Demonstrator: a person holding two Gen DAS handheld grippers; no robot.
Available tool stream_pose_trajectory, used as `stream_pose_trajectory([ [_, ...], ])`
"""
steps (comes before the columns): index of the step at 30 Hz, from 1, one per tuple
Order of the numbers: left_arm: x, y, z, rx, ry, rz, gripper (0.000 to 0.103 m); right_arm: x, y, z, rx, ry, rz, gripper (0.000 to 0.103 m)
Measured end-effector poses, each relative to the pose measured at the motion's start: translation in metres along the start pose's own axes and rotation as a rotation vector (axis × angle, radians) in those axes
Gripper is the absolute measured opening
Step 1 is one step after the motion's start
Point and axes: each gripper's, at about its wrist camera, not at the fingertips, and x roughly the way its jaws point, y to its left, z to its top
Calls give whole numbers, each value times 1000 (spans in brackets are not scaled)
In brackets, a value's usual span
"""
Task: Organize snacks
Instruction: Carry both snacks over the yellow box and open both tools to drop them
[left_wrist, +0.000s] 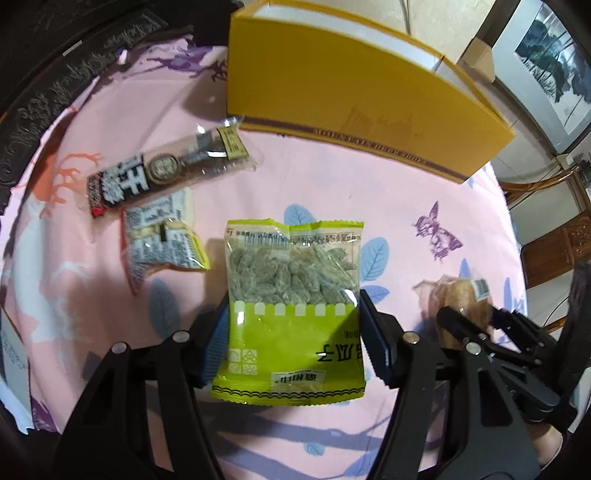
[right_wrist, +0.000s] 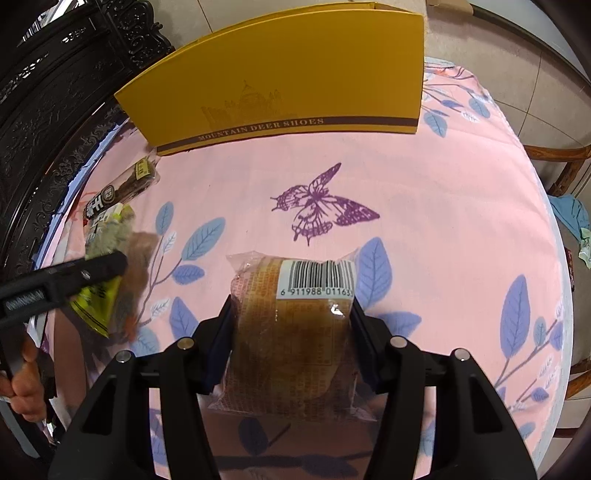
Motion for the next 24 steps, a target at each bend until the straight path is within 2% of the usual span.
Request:
stream_pose_trajectory([
  [6,-29,-5,14,20,-71,-25,65,-21,5,-1,-13,-29,27,57],
  [11,-54,-18,44,42,-164,-63,65,-52,8,22,3,-118,66,57],
  [15,-75,-32,81,67,-264,-93,65,-81,5,56,26,-227,92,57],
  [18,-86,-40,112,84,-327,-106,65,-101,0,94,31,-318,106,57],
  [24,-91,-47,172,66,-399,-124,65,-119,-12,170,36,-425,98,57],
])
